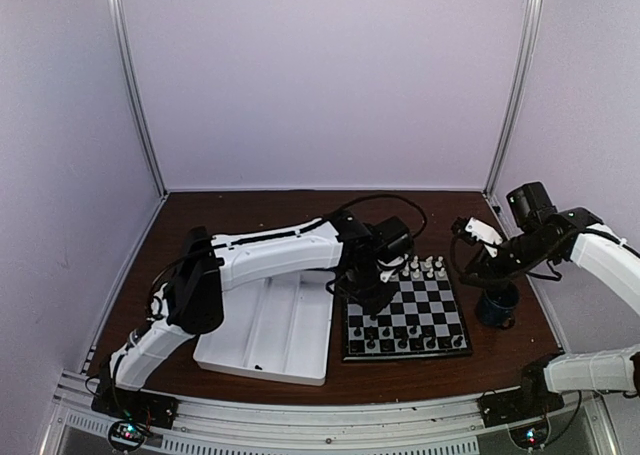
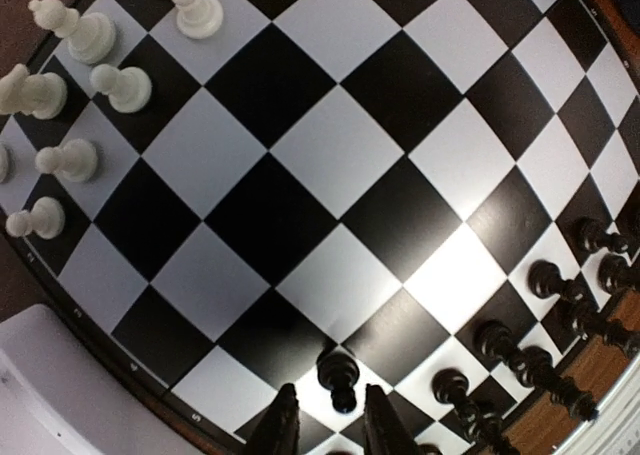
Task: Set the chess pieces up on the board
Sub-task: Place the pawn on the chessboard, then pick up the pawn from the chessboard.
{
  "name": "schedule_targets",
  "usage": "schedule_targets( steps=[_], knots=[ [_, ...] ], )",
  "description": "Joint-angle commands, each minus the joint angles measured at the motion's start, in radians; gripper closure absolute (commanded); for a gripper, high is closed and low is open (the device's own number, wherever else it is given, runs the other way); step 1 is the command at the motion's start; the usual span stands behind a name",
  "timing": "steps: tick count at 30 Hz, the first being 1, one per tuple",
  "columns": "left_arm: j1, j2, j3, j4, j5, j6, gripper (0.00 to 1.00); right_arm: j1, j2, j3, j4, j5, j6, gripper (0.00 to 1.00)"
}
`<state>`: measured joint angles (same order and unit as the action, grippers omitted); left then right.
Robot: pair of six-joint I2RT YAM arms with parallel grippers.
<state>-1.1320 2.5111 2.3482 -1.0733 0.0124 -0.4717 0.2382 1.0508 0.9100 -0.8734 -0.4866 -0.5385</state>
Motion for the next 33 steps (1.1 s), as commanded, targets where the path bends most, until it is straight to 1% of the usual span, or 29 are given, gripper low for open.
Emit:
schedule_targets(
  steps=[1,3,5,9,11,14,18,22,26,33],
  knots=[
    [0.006,-0.19,-0.043,0.013,-0.082,0.004,0.75,0.091,0.071,0.043,-0.022,-0.032,-0.044,0.62],
    [0.018,-0.291,-0.147,0.04,-0.149,-0.023,0.73,0.13,0.135,0.078,-0.028,-0.052,-0.046,0.63],
    [0.041,-0.405,-0.292,0.082,-0.191,-0.072,0.72,0.177,0.209,0.123,-0.032,-0.06,-0.051,0.64],
    [0.096,-0.639,-0.658,0.208,-0.256,-0.161,0.71,0.28,0.368,0.221,-0.032,-0.043,-0.055,0.63],
    [0.125,-0.752,-0.786,0.244,-0.28,-0.196,0.7,0.324,0.451,0.266,-0.032,-0.038,-0.057,0.62],
    [0.148,-0.865,-0.928,0.256,-0.315,-0.24,0.7,0.385,0.582,0.345,-0.049,-0.031,-0.061,0.62],
    [0.155,-0.976,-1.044,0.262,-0.355,-0.282,0.69,0.453,0.723,0.438,-0.067,0.016,-0.063,0.62],
    [0.156,-1.028,-1.102,0.261,-0.352,-0.312,0.69,0.508,0.821,0.513,-0.098,0.09,-0.072,0.63],
    [0.156,-1.065,-1.138,0.262,-0.36,-0.328,0.69,0.541,0.869,0.545,-0.103,0.13,-0.071,0.64],
    [0.156,-1.086,-1.158,0.259,-0.366,-0.328,0.69,0.55,0.908,0.563,-0.102,0.161,-0.055,0.72]
  ],
)
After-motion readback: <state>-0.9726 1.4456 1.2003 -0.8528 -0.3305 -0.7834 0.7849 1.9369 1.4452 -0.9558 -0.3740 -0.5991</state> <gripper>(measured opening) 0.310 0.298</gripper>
